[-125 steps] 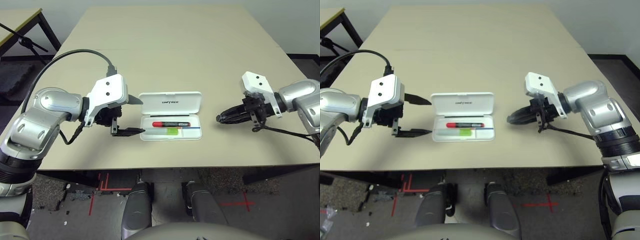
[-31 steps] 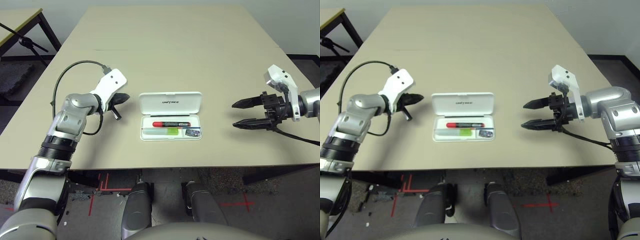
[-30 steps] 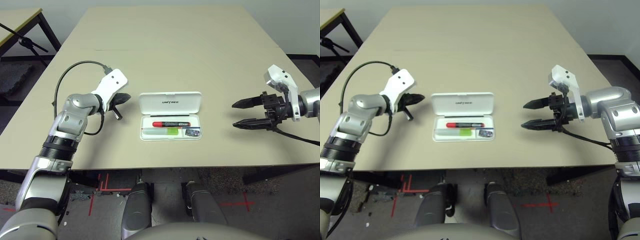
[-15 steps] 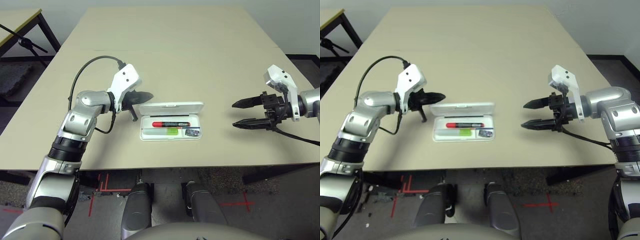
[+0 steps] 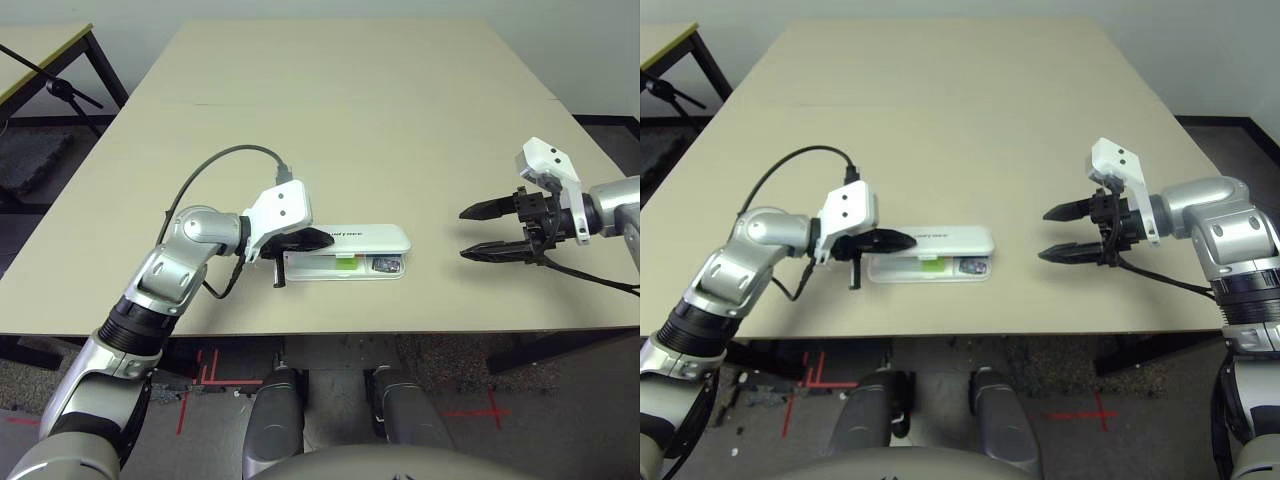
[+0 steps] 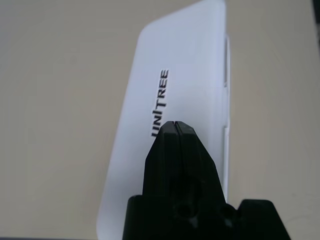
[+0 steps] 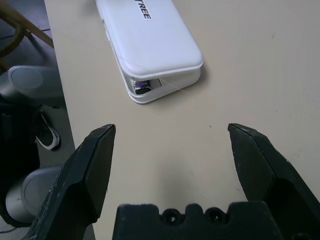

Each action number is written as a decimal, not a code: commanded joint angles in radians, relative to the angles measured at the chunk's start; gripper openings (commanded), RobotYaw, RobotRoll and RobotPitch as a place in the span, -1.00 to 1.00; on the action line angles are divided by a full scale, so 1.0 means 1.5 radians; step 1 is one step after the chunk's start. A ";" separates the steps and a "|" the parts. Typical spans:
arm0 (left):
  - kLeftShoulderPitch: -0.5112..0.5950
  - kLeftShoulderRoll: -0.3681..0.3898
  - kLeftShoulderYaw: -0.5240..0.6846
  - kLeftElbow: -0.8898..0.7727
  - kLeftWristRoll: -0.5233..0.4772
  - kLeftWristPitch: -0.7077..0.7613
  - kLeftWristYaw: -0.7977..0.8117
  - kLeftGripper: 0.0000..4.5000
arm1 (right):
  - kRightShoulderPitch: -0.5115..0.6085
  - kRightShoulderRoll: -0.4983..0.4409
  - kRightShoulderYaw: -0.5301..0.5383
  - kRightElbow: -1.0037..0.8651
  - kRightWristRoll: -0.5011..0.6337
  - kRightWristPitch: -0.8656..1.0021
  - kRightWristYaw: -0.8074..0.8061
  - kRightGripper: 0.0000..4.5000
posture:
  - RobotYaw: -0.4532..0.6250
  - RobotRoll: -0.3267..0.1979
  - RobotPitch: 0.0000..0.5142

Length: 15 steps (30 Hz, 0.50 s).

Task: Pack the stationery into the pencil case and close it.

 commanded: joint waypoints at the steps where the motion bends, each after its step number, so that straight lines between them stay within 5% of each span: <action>1: -0.010 -0.004 -0.018 0.022 0.031 -0.011 0.010 -0.97 | 0.001 0.001 0.006 -0.005 -0.006 -0.002 -0.005 1.00 | -0.23 0.25 -0.63; 15: 0.006 0.037 -0.091 0.015 0.096 0.011 -0.045 -0.97 | 0.019 0.001 0.008 -0.019 -0.005 0.002 -0.013 1.00 | -0.24 0.25 -0.57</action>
